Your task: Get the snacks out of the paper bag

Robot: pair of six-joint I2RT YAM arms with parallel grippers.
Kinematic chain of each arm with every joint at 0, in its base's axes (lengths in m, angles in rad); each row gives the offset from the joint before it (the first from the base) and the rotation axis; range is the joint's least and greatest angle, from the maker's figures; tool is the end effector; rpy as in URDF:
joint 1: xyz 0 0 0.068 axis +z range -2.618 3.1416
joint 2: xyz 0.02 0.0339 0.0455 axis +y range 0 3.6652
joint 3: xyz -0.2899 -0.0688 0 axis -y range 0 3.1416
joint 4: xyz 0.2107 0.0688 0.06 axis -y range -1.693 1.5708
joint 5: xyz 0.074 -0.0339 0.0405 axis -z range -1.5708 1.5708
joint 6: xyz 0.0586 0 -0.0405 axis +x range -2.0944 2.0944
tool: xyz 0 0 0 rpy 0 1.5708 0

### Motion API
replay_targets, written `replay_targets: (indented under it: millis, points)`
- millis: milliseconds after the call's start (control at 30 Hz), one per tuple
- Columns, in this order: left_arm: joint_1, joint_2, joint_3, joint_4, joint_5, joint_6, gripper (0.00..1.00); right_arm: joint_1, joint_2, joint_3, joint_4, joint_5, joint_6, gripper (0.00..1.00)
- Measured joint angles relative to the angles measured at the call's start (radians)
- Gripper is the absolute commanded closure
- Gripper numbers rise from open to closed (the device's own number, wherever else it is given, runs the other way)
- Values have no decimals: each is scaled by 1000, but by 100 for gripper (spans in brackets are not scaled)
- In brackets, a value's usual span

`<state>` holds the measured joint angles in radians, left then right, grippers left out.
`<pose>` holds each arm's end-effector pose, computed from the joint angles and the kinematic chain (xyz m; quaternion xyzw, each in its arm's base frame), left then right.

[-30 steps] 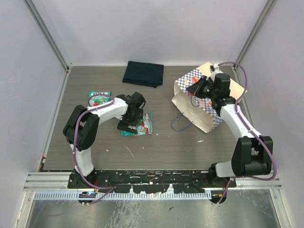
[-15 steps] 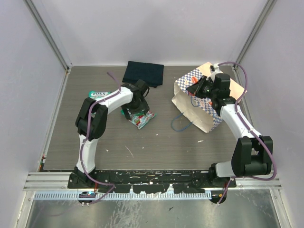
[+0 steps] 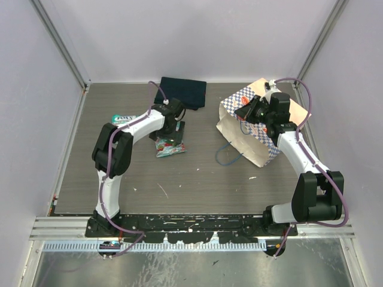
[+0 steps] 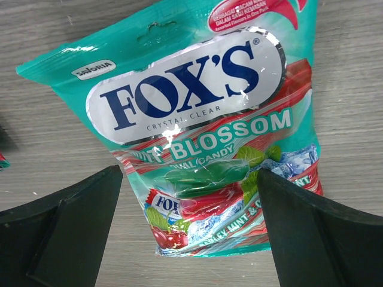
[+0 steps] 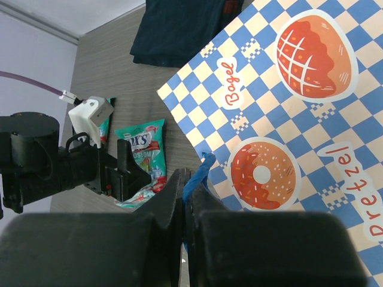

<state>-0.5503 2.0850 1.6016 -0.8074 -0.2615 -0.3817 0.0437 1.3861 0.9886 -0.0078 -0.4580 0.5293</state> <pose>0.3601 -0.2031 0.1956 0.0645 0.9798 0.0532 0.1816 0.2991 0.0390 0.3223 0.0742 0.8193 0.3333 0.4605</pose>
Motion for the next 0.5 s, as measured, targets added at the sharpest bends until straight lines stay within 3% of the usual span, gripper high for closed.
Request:
replay_targets:
  millis: [500]
  points:
    - [221, -14, -4, -114, 79, 235, 2, 0, 0, -5, 3, -12, 0, 93]
